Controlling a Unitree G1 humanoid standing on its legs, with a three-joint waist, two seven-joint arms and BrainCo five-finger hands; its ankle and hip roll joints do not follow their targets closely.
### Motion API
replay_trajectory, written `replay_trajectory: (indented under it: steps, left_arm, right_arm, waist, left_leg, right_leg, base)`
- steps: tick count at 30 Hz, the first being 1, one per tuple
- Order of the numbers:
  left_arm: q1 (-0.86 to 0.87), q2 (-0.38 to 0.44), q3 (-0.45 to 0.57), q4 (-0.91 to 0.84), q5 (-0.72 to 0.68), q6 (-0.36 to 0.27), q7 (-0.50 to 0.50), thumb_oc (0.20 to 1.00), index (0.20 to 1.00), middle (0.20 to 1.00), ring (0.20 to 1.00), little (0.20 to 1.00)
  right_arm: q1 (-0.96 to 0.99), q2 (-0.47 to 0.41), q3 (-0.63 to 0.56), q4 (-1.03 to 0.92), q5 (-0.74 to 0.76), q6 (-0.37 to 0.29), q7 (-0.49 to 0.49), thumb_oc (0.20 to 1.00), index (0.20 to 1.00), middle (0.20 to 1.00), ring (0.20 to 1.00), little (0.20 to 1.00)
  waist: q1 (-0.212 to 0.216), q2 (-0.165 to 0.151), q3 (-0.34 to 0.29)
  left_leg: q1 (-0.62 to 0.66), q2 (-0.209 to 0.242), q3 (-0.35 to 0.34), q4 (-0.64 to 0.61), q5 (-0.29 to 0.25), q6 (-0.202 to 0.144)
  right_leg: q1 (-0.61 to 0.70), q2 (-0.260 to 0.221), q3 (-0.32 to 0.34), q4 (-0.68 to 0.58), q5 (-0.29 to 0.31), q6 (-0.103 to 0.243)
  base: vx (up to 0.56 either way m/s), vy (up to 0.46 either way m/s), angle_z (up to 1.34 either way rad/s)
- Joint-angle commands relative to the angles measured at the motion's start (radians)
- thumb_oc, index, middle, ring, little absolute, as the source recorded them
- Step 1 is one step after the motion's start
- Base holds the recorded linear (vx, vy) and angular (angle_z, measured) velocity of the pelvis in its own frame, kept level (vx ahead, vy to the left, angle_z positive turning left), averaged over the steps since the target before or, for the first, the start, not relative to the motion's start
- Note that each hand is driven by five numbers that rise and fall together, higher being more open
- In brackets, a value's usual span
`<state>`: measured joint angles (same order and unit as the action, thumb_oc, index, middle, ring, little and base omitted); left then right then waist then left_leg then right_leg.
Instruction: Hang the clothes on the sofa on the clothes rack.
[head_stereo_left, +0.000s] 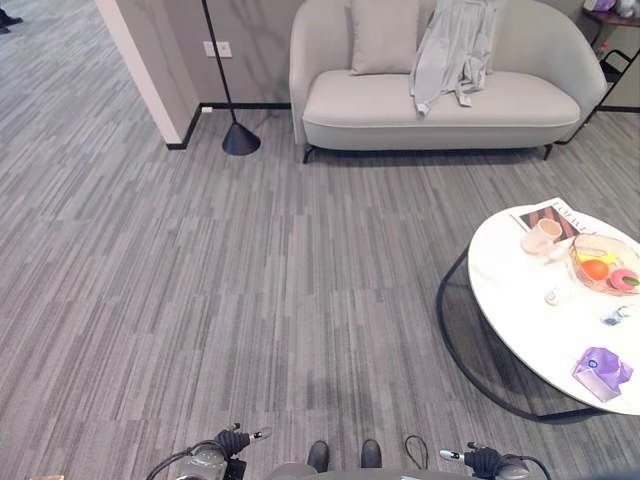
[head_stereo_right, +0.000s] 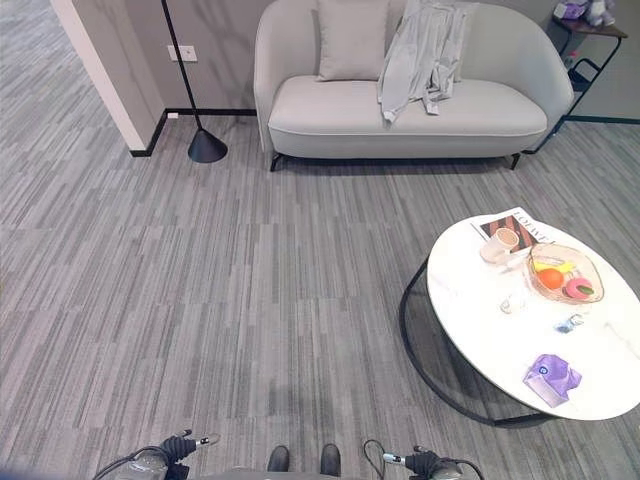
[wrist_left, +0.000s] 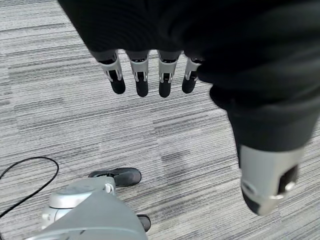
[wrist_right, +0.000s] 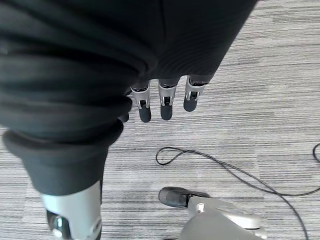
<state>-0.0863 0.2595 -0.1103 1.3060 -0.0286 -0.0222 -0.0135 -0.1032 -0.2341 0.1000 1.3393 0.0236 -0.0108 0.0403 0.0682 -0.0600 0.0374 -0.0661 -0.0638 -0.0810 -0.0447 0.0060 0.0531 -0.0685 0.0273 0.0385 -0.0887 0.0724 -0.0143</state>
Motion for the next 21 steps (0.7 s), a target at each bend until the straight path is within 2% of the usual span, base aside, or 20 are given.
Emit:
replay_trajectory:
  steps: [1, 14, 21]
  left_arm:
    - [-0.025, 0.012, 0.001, 0.033, -0.03, -0.013, -0.003, 1.0, 1.0, 1.0, 1.0, 1.0]
    - [-0.044, 0.017, -0.008, 0.017, -0.021, -0.008, -0.002, 1.0, 1.0, 1.0, 1.0, 1.0]
    - [-0.061, 0.022, -0.049, 0.05, 0.006, -0.007, 0.0, 1.0, 1.0, 1.0, 1.0, 1.0]
  right_arm:
    - [0.006, -0.013, -0.022, -0.038, 0.039, -0.016, 0.0, 1.0, 1.0, 1.0, 1.0, 1.0]
    - [0.006, -0.008, -0.039, -0.035, 0.049, -0.019, 0.001, 1.0, 1.0, 1.0, 1.0, 1.0]
    - [-0.008, 0.003, -0.015, 0.007, 0.032, -0.006, 0.011, 1.0, 1.0, 1.0, 1.0, 1.0]
  waist:
    - [0.009, 0.007, -0.05]
    - [-0.001, 0.009, -0.055]
    - [0.002, 0.012, -0.04]
  left_leg:
    - [-0.012, 0.02, -0.104, -0.043, 0.006, -0.035]
    - [0.003, 0.023, -0.088, -0.043, 0.003, -0.035]
    - [0.0, 0.017, -0.095, -0.043, 0.003, -0.032]
  right_leg:
    - [-0.015, -0.035, 0.123, 0.001, 0.024, 0.022]
    - [-0.017, -0.046, 0.122, 0.001, 0.029, 0.019]
    - [-0.031, -0.053, 0.125, 0.001, 0.028, 0.017]
  base:
    - [0.0, 0.024, -0.03]
    - [0.0, 0.017, -0.01]
    - [0.0, 0.048, -0.02]
